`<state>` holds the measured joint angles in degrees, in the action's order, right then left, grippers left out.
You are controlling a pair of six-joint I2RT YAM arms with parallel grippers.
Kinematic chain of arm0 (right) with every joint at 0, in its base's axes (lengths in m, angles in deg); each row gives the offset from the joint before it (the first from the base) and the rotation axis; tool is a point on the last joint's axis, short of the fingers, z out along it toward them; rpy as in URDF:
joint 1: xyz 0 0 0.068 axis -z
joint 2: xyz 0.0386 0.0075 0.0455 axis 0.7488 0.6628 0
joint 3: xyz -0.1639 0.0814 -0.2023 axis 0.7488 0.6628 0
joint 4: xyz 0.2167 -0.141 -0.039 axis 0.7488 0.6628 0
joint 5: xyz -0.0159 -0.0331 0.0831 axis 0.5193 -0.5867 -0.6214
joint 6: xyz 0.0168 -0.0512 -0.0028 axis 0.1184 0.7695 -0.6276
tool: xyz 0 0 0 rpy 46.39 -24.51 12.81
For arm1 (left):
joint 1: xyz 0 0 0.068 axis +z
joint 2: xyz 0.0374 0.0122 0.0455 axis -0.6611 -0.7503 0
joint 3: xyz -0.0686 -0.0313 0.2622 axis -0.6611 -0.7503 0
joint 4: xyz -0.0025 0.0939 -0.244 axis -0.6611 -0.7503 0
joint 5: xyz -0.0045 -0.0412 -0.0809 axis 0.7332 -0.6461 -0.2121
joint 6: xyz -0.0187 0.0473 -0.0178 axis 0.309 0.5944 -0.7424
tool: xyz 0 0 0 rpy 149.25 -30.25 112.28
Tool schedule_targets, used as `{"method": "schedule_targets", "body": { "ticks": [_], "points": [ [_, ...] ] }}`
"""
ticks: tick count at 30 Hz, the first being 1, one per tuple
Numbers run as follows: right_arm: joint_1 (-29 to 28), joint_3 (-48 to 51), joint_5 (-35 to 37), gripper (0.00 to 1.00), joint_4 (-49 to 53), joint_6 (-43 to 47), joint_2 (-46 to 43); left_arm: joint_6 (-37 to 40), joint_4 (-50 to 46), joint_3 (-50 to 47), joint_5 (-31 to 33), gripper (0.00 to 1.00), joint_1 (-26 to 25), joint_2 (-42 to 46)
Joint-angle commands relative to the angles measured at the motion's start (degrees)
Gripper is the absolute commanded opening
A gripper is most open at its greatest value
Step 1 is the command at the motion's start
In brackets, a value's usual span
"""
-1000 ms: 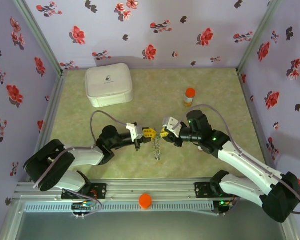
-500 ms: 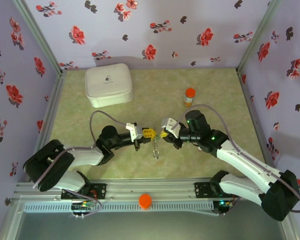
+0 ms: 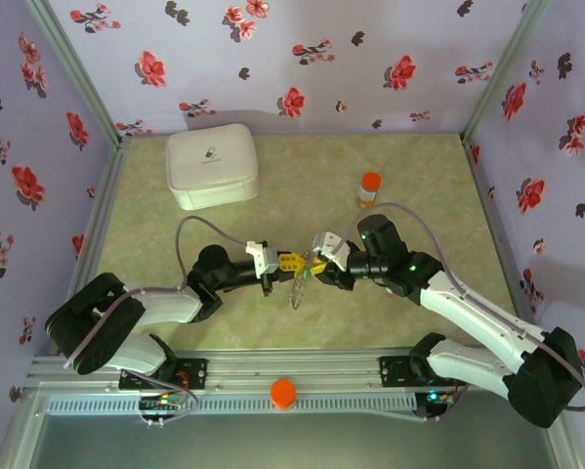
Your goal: Put the keys on the keyring
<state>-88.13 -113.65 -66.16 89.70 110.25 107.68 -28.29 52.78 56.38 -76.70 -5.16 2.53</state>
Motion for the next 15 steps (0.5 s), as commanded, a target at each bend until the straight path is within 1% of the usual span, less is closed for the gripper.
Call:
{"method": "schedule_targets", "body": {
  "ticks": [1, 4, 8, 11, 15],
  "points": [
    [1.20, 2.34, 0.90, 0.31, -1.70, -0.97, -5.09, 2.25, 3.72, 1.15, -1.13, 0.00, 0.14, 0.06],
    [2.50, 3.73, -1.79, 0.34, -2.81, -1.94, -7.36, 3.04, 3.80, 0.80, -1.13, 0.00, 0.18, -1.45],
    [2.47, 3.60, -5.24, 0.36, -5.05, -3.57, -6.40, 3.20, 3.89, 1.48, -1.13, 0.00, -0.12, -2.12],
    [2.48, 4.90, -4.72, 0.36, -9.17, -4.06, -6.09, 3.21, 3.96, 1.90, -1.13, 0.00, -0.21, -2.11],
    [2.31, 5.66, -6.65, 0.34, -13.81, -6.41, -3.52, 3.22, 3.63, 1.96, -1.13, 0.00, -0.18, -1.89]
  ]
}}
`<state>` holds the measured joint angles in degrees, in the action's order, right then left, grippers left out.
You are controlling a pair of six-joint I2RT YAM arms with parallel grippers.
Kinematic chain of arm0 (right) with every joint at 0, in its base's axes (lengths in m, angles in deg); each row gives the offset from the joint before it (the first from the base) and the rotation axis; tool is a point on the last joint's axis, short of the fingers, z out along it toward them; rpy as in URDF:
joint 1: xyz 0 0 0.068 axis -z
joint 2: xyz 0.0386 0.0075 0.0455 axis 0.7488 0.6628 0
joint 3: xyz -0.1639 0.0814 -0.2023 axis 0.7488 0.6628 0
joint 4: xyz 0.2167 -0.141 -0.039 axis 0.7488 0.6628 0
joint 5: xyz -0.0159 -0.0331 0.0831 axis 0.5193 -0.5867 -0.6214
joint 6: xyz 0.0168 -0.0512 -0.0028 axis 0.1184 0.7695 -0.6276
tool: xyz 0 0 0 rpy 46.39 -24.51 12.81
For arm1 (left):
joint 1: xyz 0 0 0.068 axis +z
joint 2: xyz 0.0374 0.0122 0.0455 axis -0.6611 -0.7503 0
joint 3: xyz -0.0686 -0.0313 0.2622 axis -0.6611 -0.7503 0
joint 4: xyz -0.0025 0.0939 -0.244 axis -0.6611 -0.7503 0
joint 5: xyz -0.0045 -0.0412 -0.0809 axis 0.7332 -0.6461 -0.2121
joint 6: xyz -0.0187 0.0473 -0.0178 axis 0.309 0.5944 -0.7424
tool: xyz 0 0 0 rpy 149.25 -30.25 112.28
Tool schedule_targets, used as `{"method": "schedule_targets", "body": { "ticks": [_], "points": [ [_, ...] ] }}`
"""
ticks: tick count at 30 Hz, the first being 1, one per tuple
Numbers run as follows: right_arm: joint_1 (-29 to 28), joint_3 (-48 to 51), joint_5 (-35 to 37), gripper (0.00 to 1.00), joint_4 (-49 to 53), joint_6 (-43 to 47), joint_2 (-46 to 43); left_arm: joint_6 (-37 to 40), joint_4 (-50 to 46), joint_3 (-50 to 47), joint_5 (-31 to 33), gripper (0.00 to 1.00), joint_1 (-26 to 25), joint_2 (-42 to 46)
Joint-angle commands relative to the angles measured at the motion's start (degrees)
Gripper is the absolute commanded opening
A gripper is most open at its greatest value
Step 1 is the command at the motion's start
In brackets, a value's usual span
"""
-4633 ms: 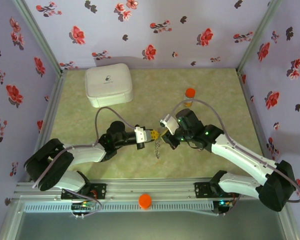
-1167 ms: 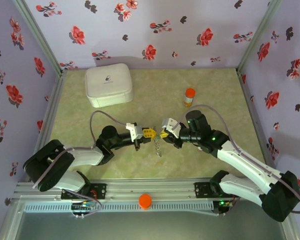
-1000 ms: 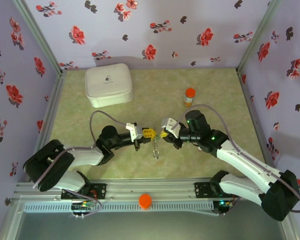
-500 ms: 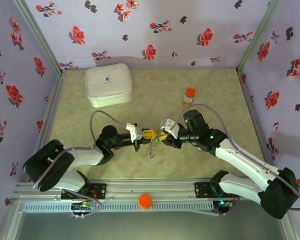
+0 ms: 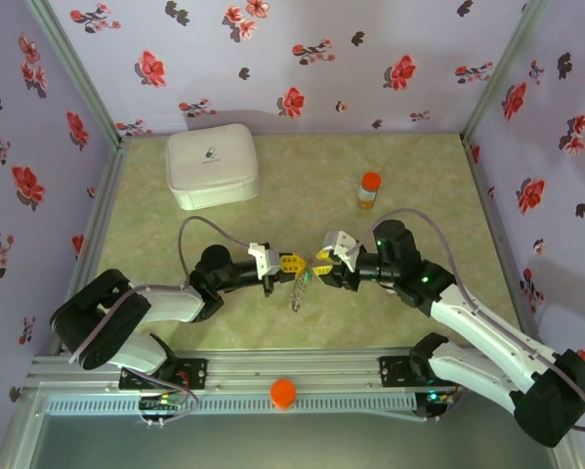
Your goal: Put the keys on the keyring
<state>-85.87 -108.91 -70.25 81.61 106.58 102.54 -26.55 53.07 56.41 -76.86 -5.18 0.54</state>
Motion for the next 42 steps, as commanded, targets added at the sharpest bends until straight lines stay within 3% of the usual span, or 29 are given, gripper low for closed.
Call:
{"method": "schedule_targets", "body": {
  "ticks": [1, 16, 21, 22, 24, 25, 27, 31, 34, 36, 39, 42],
  "points": [
    [-0.01, 1.25, -2.45, 0.33, -6.82, -3.23, 2.52, 1.51, 3.31, 1.93, -0.97, 0.00, -0.21, 0.13],
    [-0.25, 3.21, -3.26, 0.19, -11.64, -3.65, 4.75, 1.09, 3.21, 2.45, -1.04, 0.00, -0.36, 0.15],
    [-0.23, 3.14, -4.03, 0.00, -12.42, -3.72, 5.11, 1.48, 2.95, 2.63, -0.79, 0.00, -0.34, -0.21],
    [-0.23, 2.89, -4.01, 0.00, -11.52, -3.15, 4.94, 1.33, 2.99, 2.48, -0.23, 0.01, -0.32, -0.20],
    [-0.23, 1.86, -3.59, 0.00, -8.22, -1.65, 4.43, 0.71, 2.95, 2.13, 1.38, 0.34, -0.21, 0.01],
    [-0.23, 1.18, -2.69, 0.00, -6.11, -0.62, 4.08, 0.54, 2.76, 1.74, 2.19, 0.43, -0.11, 0.21],
    [-0.23, -1.19, 0.32, 0.00, 0.19, 1.89, 3.76, -0.60, 1.50, 0.91, 2.72, 0.49, 0.69, 1.43],
    [-1.89, -7.76, 7.16, 0.00, 14.97, 8.56, 4.75, 2.29, -10.34, -0.83, 2.79, 0.49, 1.71, 8.76],
    [-4.21, -12.72, 14.73, 0.00, 23.00, 11.79, 7.81, 10.11, -31.41, 2.45, 3.13, 0.43, 1.83, 15.86],
    [-5.39, -15.77, 17.45, 0.00, 26.64, 12.98, 10.07, 13.65, -40.27, 4.87, 4.28, 0.42, 1.83, 18.56],
    [-6.66, -17.90, 17.93, 0.00, 26.87, 12.96, 11.56, 14.20, -43.58, 6.64, 8.29, 0.42, 1.82, 19.83],
    [-7.32, -19.25, 17.16, 0.00, 25.70, 12.95, 12.15, 15.97, -44.64, 7.61, 7.87, 0.46, 1.82, 18.90]
  ]
}}
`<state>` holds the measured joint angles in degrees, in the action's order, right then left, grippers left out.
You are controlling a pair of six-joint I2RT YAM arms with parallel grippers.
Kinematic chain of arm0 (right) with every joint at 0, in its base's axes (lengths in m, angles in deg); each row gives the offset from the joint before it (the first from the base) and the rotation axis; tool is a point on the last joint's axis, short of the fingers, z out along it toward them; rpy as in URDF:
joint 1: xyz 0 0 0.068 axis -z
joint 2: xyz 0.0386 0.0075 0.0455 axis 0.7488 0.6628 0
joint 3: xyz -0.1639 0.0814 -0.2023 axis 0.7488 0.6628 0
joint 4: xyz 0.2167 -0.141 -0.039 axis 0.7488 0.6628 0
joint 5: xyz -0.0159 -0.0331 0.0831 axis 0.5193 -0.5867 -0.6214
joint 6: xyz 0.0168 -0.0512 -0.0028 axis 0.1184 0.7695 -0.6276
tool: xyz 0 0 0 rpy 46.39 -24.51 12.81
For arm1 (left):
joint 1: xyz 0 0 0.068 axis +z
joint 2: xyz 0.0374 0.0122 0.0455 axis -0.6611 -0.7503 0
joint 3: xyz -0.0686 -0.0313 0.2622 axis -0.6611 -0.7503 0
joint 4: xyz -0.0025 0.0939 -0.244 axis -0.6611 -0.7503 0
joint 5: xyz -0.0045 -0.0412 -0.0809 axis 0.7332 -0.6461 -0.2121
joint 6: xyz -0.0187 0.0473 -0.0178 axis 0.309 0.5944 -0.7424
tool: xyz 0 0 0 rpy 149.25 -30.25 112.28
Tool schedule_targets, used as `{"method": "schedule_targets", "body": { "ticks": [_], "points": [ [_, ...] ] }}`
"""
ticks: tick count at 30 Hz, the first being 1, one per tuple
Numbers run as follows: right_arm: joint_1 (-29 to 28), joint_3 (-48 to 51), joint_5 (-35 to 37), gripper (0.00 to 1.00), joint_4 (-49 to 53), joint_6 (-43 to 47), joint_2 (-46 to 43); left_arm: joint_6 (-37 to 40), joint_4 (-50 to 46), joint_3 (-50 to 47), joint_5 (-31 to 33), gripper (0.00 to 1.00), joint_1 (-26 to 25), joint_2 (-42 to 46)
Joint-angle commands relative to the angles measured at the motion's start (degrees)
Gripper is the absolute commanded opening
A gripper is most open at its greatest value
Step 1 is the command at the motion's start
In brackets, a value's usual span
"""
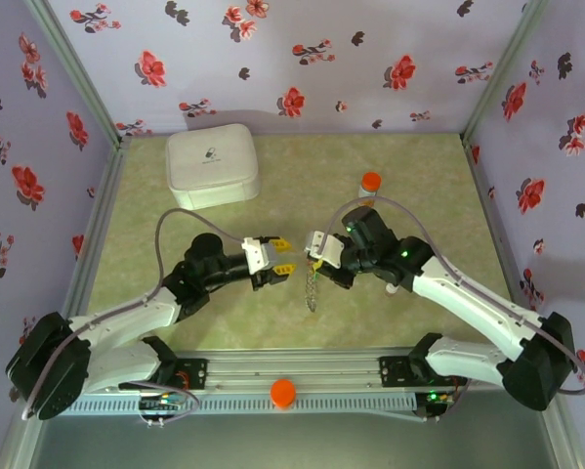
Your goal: Put the keys on the keyring
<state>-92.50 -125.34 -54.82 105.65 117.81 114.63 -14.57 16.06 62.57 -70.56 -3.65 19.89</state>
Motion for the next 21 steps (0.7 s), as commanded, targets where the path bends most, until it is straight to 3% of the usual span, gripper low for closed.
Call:
{"method": "schedule_targets", "body": {
  "ticks": [1, 6, 12, 21],
  "points": [
    [-0.76, -3.21, 1.53, 0.00, 1.39, 1.78, 0.25, 3.97, -7.55, 1.62, 0.94, 0.47, 0.33, -1.06],
    [-1.38, -4.24, -0.34, 0.00, 0.03, 2.40, 1.52, 3.42, -6.58, 3.02, -2.98, 0.47, 0.39, -4.76],
    [-2.51, -5.19, -0.14, 0.00, -0.14, 3.96, 3.64, 2.42, -2.54, 3.52, -3.44, 0.31, 0.48, -6.99],
    [-3.37, -5.52, -2.49, 0.00, -2.75, 3.58, 5.38, 0.93, -1.27, 3.53, -4.45, 0.26, 0.64, -8.93]
  ]
}}
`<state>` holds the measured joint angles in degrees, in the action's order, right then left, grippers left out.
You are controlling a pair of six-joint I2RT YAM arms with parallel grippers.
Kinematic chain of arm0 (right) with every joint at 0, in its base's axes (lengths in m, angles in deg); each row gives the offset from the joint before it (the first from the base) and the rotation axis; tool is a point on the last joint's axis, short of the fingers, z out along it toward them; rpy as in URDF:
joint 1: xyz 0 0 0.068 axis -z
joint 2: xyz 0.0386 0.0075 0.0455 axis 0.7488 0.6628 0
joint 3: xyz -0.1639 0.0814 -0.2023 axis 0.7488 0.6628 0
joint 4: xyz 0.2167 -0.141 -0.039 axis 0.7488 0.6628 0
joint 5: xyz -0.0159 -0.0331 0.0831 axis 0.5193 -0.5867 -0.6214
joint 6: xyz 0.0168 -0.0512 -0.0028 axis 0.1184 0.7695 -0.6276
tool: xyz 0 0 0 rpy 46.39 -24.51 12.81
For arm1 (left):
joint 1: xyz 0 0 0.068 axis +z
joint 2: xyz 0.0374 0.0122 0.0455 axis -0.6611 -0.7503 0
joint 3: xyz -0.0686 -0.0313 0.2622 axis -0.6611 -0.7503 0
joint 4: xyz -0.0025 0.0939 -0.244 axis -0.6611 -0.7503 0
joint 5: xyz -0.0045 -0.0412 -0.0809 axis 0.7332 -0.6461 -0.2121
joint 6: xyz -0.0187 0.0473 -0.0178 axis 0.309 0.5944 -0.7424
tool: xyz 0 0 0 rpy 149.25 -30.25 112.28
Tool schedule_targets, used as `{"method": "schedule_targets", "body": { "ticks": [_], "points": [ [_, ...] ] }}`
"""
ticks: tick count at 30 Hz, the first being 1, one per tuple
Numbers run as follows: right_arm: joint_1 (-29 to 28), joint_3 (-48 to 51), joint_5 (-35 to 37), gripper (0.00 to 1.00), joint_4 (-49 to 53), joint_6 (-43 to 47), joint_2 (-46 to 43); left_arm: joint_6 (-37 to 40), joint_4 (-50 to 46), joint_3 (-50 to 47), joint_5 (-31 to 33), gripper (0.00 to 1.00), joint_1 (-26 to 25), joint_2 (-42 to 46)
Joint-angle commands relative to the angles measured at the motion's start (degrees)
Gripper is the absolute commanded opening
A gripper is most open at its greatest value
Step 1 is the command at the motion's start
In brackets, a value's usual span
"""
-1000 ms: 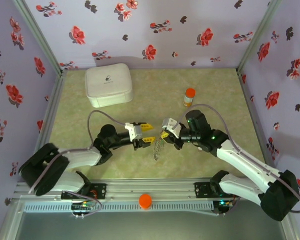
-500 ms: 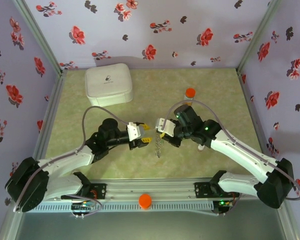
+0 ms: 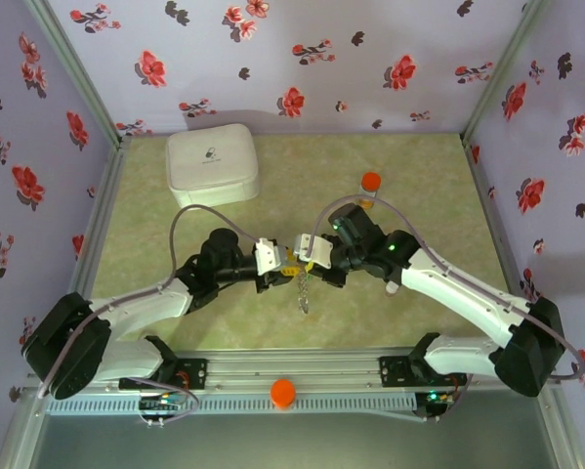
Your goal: Put the keys on the keyring
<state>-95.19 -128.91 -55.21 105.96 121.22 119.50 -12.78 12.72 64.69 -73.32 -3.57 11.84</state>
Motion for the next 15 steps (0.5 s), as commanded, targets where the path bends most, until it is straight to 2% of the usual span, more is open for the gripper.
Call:
{"method": "schedule_targets", "body": {
  "ticks": [1, 9, 13, 15],
  "points": [
    [-0.83, -1.79, -2.34, 0.00, -3.49, -0.01, 0.65, -0.89, 1.75, 1.50, -1.95, 0.22, 0.69, -1.21],
    [-1.68, -1.34, -2.97, 0.00, -5.13, -0.56, 1.64, -2.57, 3.61, 1.21, -4.21, 0.07, 1.14, -1.56],
    [-1.07, 2.02, -4.95, 0.01, -8.75, -2.87, -0.30, -7.27, 4.94, 1.50, -8.02, 0.00, 1.66, -1.49],
    [0.46, 4.61, -7.55, 0.26, -9.65, -4.81, -2.44, -9.87, 8.42, 0.52, -9.17, 0.00, 1.71, -1.89]
  ]
}}
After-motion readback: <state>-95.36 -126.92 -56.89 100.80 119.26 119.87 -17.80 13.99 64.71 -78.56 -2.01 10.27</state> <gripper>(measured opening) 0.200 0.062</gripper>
